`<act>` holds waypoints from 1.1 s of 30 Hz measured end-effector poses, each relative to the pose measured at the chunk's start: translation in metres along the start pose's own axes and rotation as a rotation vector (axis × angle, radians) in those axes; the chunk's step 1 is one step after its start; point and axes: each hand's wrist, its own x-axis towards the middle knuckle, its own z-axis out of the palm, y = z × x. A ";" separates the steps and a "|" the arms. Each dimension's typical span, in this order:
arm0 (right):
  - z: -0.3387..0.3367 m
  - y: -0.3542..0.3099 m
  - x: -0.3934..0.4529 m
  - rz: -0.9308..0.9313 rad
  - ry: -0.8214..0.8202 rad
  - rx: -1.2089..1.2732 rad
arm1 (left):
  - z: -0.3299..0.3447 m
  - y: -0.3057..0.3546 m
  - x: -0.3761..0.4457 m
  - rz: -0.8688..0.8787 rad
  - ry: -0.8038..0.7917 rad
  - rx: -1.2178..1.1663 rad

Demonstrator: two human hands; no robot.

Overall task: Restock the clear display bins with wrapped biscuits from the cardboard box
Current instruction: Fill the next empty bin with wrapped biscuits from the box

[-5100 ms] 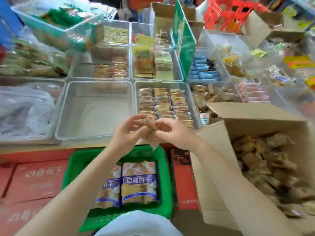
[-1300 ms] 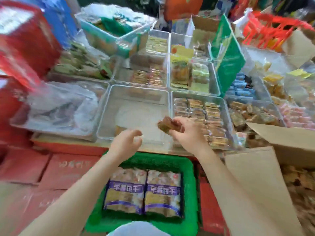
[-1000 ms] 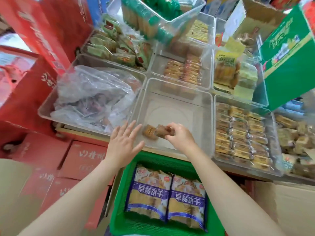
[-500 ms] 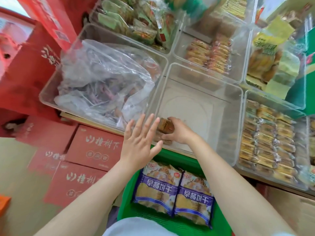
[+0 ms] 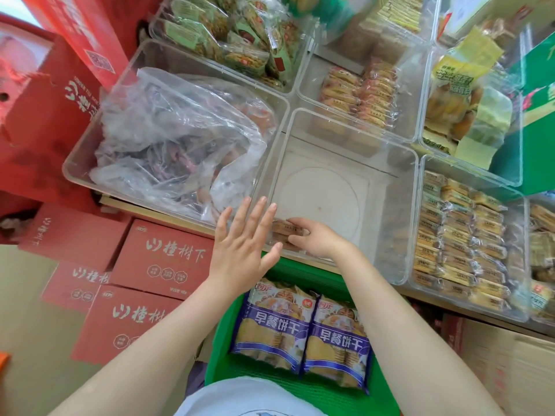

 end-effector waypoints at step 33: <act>-0.036 0.410 -0.453 -0.054 1.208 0.562 | -0.111 0.506 -0.108 0.636 -0.305 -0.795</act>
